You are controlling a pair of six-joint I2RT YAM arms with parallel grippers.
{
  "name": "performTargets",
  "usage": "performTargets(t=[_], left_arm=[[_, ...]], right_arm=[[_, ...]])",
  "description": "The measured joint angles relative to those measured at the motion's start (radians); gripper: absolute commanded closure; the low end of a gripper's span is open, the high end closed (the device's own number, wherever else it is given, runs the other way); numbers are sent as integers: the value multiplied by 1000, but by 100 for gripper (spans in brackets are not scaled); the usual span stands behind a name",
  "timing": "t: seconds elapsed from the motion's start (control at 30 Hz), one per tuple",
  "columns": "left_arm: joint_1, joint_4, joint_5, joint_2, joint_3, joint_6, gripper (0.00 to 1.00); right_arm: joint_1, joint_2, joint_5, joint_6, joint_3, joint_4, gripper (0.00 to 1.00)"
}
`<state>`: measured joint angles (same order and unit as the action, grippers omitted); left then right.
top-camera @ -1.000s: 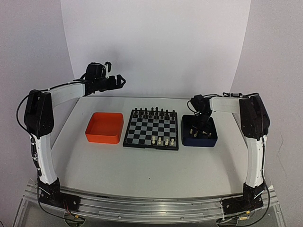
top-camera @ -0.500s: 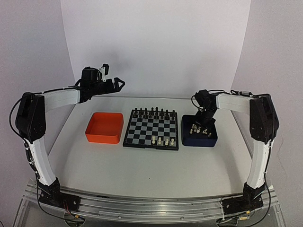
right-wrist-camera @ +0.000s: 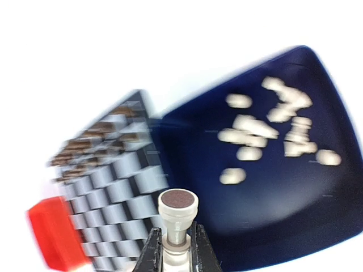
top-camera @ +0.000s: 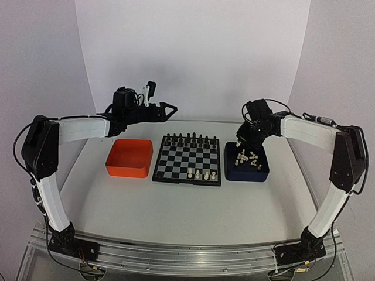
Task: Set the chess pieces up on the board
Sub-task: Pick up the chess piece from the storage box, then place the chess piece on the chessboard.
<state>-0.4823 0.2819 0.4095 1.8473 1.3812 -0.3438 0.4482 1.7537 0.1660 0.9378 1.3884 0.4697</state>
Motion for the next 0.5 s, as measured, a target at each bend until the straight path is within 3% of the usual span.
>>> performTargets(t=[0.27,0.5], left_arm=[[-266,67,43,68,48,47,4],[-315,66,17,155,84,83,9]], right_arm=[[72,-60,-37,69,-40,-236,96],[74,-79,-82,121,-60,-301,96]])
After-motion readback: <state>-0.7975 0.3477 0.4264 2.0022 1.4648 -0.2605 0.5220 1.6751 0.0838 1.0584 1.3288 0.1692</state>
